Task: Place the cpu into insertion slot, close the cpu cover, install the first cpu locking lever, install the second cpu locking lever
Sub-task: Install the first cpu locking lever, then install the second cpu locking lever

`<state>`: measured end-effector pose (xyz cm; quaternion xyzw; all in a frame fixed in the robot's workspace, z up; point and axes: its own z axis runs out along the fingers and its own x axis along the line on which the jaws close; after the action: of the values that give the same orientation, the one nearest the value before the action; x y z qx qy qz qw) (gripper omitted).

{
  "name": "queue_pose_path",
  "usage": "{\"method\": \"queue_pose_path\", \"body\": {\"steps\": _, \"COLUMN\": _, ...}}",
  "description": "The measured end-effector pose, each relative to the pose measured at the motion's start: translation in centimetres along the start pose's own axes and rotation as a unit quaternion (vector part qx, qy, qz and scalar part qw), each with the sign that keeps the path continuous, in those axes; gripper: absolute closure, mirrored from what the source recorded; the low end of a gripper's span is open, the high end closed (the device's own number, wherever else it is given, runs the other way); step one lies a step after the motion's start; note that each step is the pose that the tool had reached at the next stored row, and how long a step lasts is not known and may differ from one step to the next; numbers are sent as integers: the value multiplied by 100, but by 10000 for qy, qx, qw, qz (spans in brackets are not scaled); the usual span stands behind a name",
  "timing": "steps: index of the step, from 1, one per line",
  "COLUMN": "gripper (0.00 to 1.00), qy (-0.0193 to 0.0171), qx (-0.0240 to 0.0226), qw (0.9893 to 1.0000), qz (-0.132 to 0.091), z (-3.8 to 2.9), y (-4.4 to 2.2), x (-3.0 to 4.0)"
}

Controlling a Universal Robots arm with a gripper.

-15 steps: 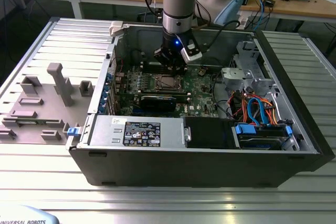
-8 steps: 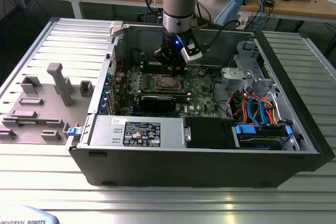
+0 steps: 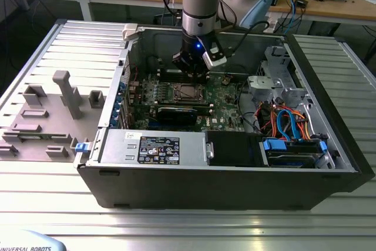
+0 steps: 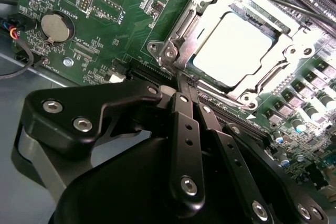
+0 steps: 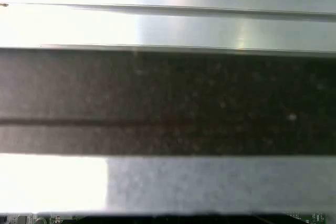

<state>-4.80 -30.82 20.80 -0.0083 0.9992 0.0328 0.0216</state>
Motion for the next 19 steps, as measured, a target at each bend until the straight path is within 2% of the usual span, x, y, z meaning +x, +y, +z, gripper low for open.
{"method": "queue_pose_path", "body": {"steps": 16, "gripper": 89, "qy": 0, "qx": 0, "qw": 10000, "qz": 1, "z": -3, "y": -43, "x": 1}}
{"method": "queue_pose_path", "body": {"steps": 19, "gripper": 89, "qy": 0, "qx": 1, "qw": 10000, "qz": -1, "z": -50, "y": -41, "x": 0}}
